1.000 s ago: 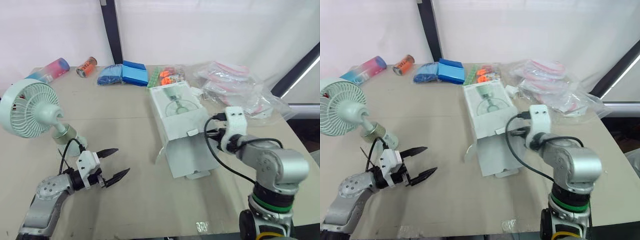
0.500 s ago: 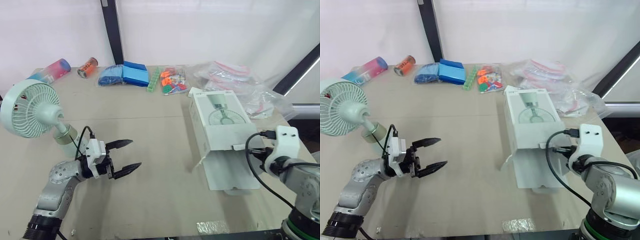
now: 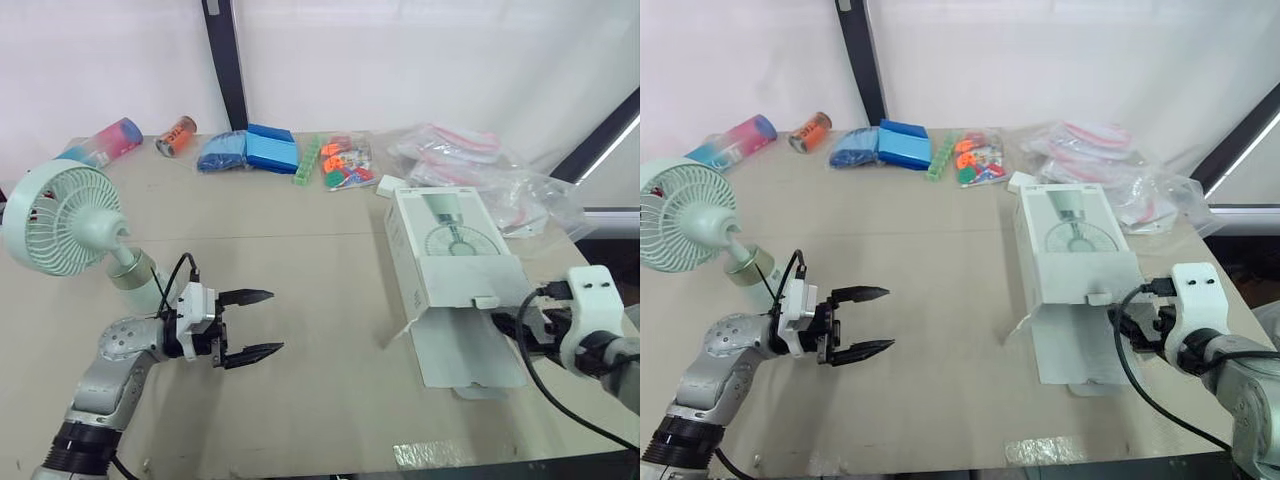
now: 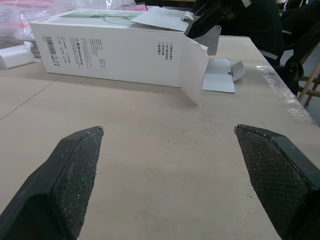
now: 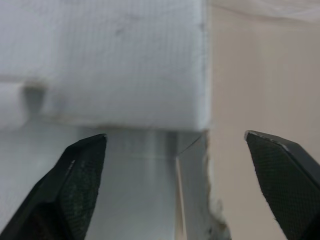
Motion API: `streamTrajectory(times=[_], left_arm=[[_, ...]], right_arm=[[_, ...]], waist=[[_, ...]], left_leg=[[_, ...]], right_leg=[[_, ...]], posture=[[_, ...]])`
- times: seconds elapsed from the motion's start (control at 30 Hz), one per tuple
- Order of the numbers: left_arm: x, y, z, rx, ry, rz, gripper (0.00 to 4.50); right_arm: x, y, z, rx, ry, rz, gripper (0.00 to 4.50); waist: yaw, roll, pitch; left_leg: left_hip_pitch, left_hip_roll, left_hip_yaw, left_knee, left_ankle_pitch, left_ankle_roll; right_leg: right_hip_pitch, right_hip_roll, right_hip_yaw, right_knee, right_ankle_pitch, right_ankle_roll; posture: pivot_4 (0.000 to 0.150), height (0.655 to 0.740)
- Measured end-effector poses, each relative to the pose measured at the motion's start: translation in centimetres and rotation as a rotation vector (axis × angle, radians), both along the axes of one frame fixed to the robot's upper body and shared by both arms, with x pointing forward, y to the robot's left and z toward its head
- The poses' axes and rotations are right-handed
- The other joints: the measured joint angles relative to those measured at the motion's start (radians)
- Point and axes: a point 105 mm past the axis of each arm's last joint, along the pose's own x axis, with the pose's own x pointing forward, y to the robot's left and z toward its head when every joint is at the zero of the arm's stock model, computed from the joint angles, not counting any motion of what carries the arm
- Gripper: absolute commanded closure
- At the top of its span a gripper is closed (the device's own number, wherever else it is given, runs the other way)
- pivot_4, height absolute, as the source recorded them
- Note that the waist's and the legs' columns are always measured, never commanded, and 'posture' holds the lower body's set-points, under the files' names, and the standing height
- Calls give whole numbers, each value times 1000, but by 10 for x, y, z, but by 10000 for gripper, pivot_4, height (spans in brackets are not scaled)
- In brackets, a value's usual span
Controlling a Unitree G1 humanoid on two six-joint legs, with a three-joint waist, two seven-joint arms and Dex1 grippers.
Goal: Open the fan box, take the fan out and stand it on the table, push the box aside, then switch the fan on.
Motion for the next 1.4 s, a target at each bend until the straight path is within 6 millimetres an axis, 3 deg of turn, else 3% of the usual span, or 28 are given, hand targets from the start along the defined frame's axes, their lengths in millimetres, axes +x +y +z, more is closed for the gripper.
streamTrajectory(times=[0.27,0.4,0.47,0.53,0.57,0.73,0.83,0.97,1.2,1.4], left_arm=[[2,2,-5,9,12,11,0],[3,3,-7,21,7,19,0],[5,4,-11,46,-12,37,0],[5,5,-14,64,-11,53,0],[5,7,-18,75,-7,71,0],[6,13,-24,148,4,134,0],[4,22,-21,191,12,192,0],[-4,29,-19,183,7,267,0],[-38,41,-33,221,106,341,0],[-50,70,-17,213,139,505,0]], right_arm=[[-26,-15,14,-97,3,180,1075],[-16,-9,35,-96,-113,287,1075],[7,27,73,-9,-349,456,1075],[17,54,85,70,-439,564,1075],[26,83,91,159,-495,667,1075],[43,148,98,340,-562,876,1075],[47,186,85,429,-514,1006,1075],[57,204,68,445,-461,1060,1075],[59,223,66,490,-472,1174,1075],[55,240,60,543,-476,1246,1075]], waist=[[-1,-2,1],[-2,-2,1],[-6,-3,2],[-6,-5,2],[-6,-5,3],[0,-5,3],[2,-5,3],[2,-5,3],[0,-5,3],[0,-4,4]], left_leg=[[1,0,1,0,0,0],[2,1,2,0,0,0],[3,2,4,0,0,0],[3,3,2,0,0,0],[2,3,2,0,0,0],[2,2,-1,1,0,0],[3,1,-3,1,0,0],[3,-1,-2,1,-1,1],[4,0,-1,1,-1,1],[4,0,-1,1,-1,1]], right_leg=[[1,1,1,0,-1,1],[1,2,1,0,0,2],[1,5,2,0,1,1],[1,6,3,0,1,0],[1,6,3,0,1,0],[-2,0,1,0,3,-3],[-3,-4,-1,0,5,-7],[-3,-7,-2,0,5,-7],[-3,-7,-4,0,6,-9],[-3,-8,-5,0,6,-9]], posture=[[1500,7400],[1500,7400],[1500,7400],[1500,7400],[1500,7400],[1500,7400],[1500,7400],[1500,7400],[1500,7400],[1500,7400]])
